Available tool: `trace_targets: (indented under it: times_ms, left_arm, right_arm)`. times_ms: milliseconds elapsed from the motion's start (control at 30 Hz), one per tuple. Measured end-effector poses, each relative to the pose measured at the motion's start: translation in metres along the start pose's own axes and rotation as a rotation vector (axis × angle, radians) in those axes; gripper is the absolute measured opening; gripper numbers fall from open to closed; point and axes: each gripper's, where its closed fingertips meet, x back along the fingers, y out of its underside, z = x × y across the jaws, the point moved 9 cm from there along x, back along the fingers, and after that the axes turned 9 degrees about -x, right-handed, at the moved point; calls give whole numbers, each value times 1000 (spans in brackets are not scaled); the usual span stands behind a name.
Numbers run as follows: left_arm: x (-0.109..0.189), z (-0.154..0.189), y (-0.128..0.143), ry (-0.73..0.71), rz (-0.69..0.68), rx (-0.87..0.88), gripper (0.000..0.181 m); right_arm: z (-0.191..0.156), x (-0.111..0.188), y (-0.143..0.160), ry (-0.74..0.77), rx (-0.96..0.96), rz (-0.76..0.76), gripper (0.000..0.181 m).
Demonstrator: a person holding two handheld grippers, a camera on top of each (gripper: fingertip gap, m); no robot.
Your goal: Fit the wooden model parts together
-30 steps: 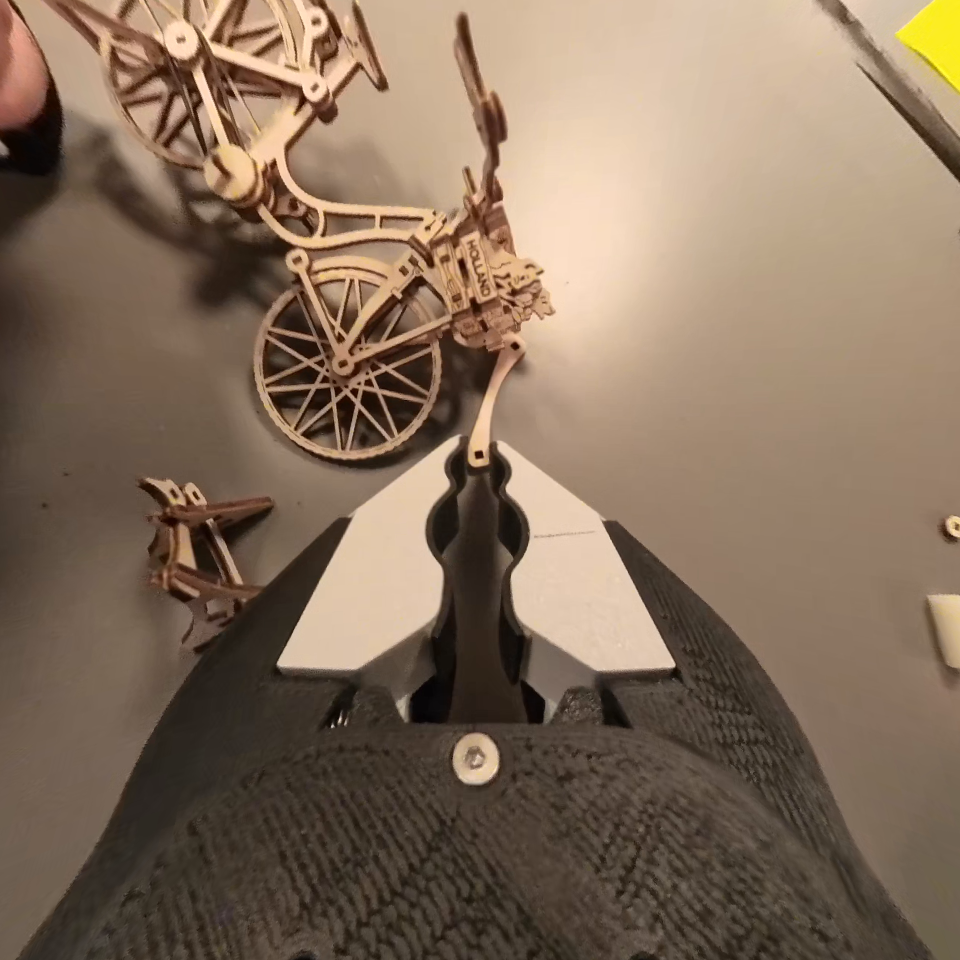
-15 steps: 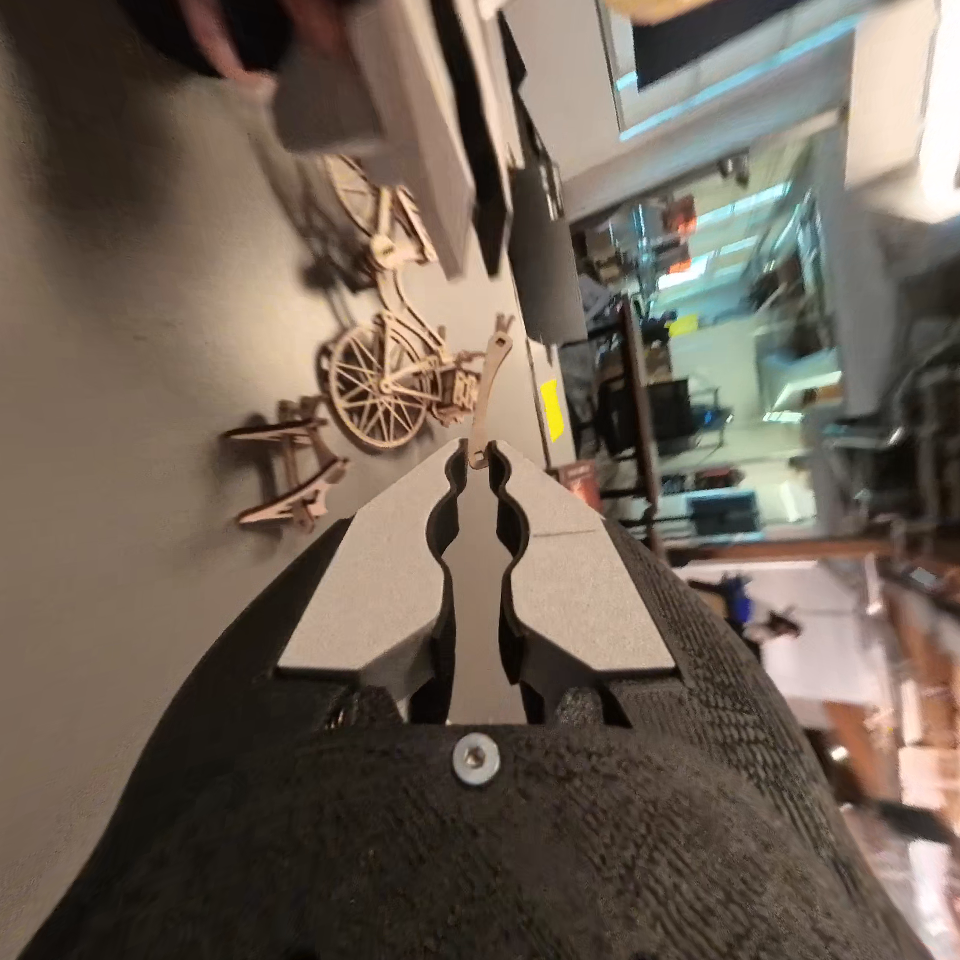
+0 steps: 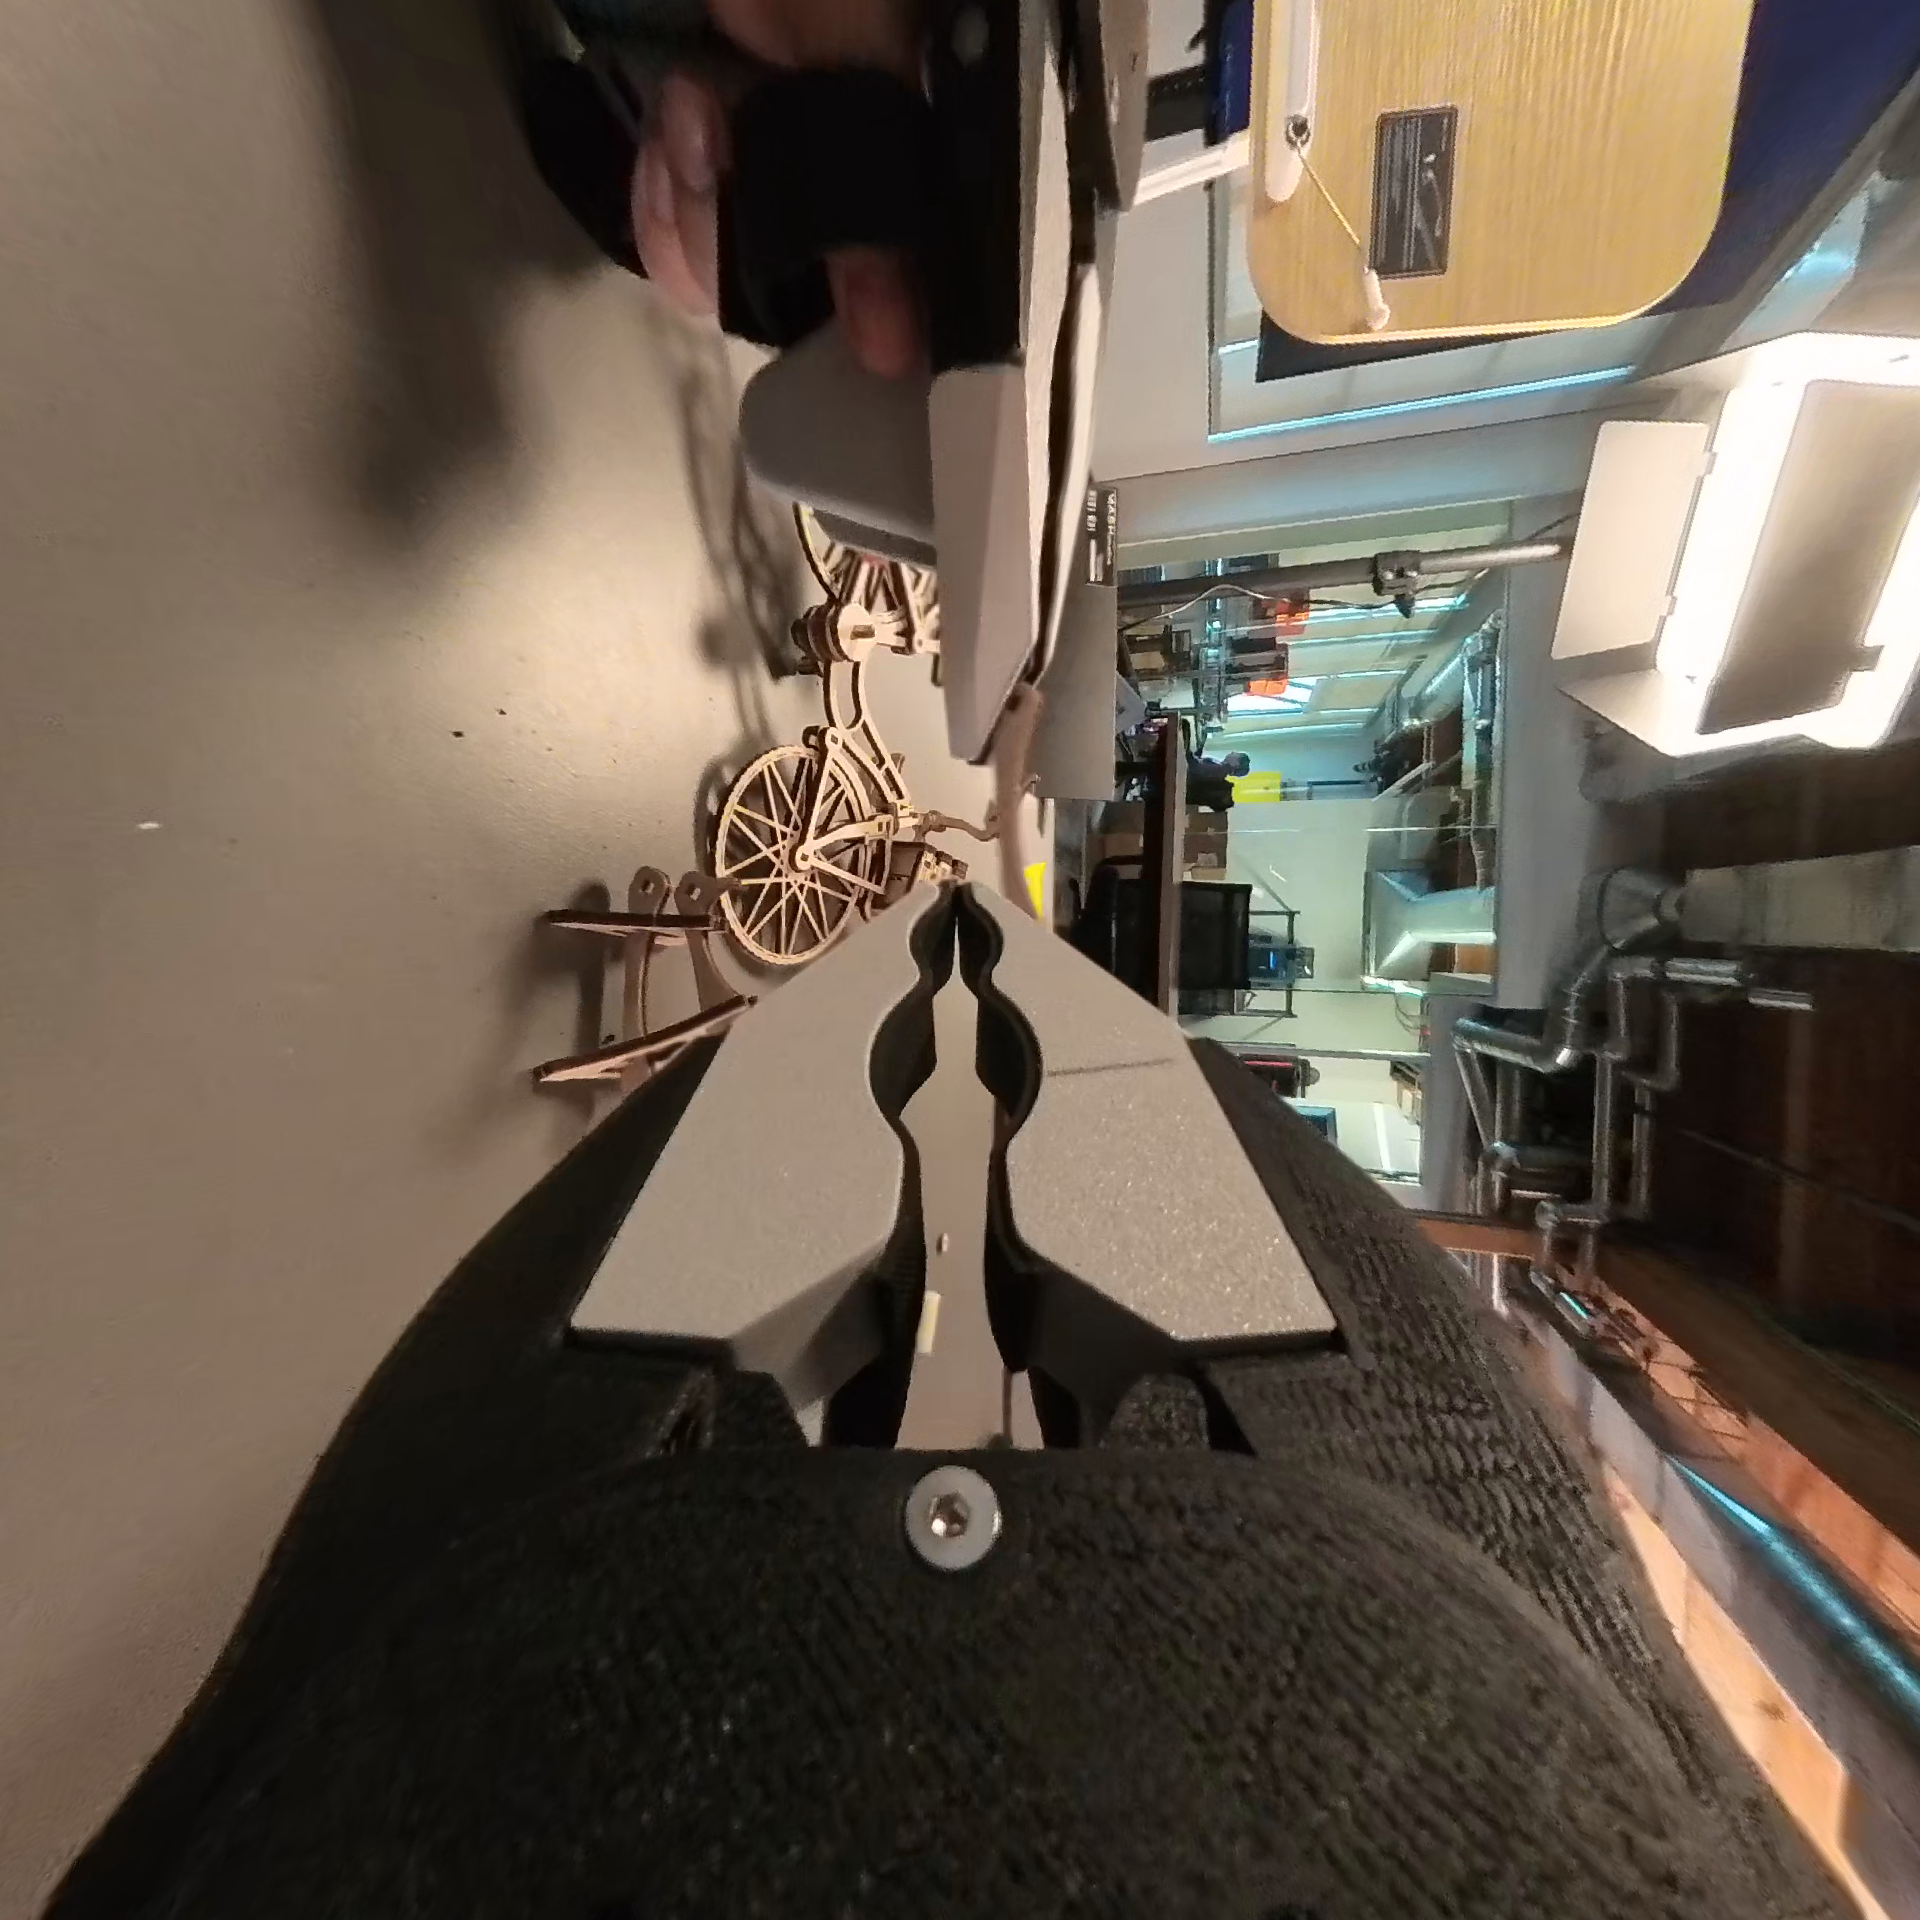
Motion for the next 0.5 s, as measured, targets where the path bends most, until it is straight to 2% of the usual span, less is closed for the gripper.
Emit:
trace_targets:
  times_ms: [100, 167, 233, 300, 367, 433, 500]
  left_arm:
    - [-2, 0, 1, -4, -27, -22, 2]
    - [-2, 1, 2, -1, -51, -65, 2]
    - [-3, 5, 3, 17, -72, -132, 2]
    - [-3, 13, 3, 70, -63, -206, 2]
    - [-3, 20, 3, 108, -58, -267, 1]
    - [-3, 21, 3, 96, -57, -281, 1]
    - [-3, 21, 3, 79, -54, -295, 3]
  right_arm:
    - [-1, 0, 2, -9, -42, 6, 0]
    - [3, 1, 2, -35, -183, 52, 3]
    - [9, 2, 4, -136, -382, 67, 18]
    - [11, -1, 4, -257, -483, 27, 28]
    - [11, -3, 2, -311, -468, -4, 23]
    - [9, -4, -1, -366, -434, -33, 1]
    - [10, -5, -3, -395, -437, -59, 0]
